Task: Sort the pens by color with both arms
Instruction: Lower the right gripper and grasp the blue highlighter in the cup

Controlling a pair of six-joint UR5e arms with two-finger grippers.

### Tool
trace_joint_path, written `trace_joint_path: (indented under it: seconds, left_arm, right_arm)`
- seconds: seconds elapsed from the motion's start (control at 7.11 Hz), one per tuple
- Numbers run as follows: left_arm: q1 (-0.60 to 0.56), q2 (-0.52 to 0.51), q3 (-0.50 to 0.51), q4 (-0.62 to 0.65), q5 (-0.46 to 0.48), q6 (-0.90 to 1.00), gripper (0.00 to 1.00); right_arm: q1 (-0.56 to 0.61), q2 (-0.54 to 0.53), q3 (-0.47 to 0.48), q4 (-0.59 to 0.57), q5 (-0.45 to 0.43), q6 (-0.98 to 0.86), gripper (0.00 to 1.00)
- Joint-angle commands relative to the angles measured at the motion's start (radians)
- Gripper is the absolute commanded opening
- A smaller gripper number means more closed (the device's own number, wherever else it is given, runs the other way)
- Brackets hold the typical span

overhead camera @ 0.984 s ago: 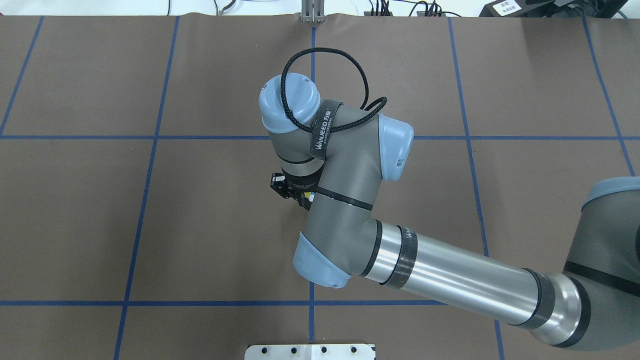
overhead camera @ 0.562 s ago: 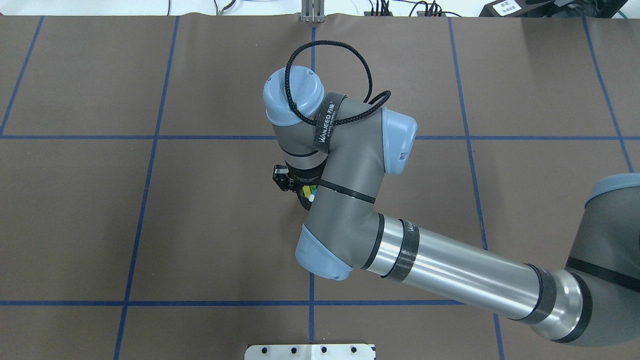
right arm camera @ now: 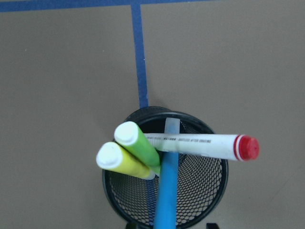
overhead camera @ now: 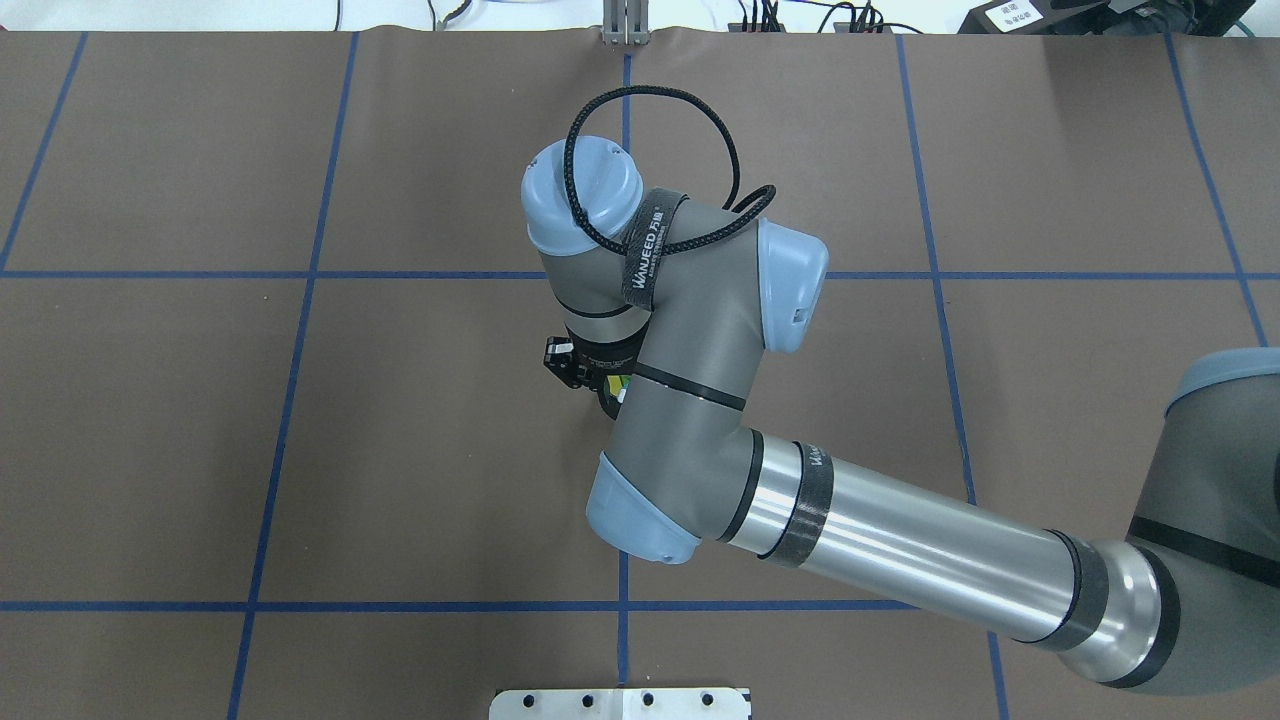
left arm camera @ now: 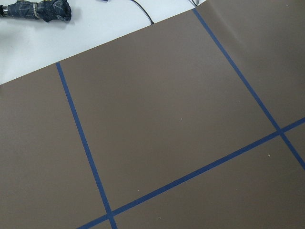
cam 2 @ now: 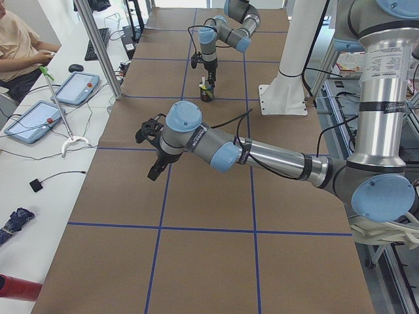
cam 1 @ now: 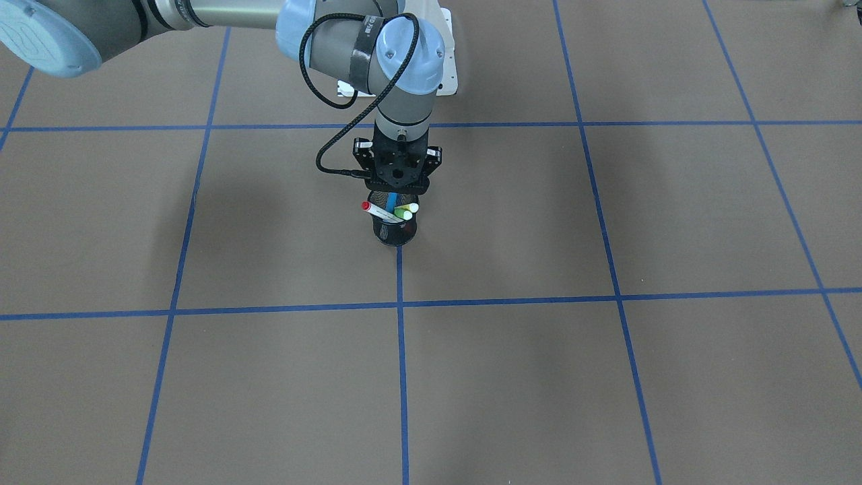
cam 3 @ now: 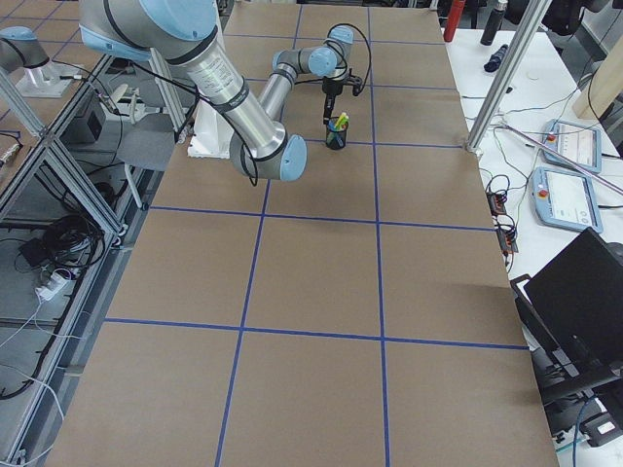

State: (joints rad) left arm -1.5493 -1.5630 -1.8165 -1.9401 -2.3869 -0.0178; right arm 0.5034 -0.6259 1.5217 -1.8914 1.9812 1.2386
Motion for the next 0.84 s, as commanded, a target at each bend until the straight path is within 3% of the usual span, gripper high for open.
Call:
trace_joint_path:
  seconds: [0.0, 0.7]
  left_arm:
    - [0.0, 0.0, 0.0, 0.0, 0.0, 0.001, 1.0]
    - [0.0, -0.002, 0.0, 0.001, 0.0, -0.001, 1.0]
  right_arm:
    - [-0.005, -0.005, -0.001, 0.0, 0.001, 0.001, 0.45]
    - [-0.005, -0.005, -0.003, 0.002, -0.005, -0.005, 0.38]
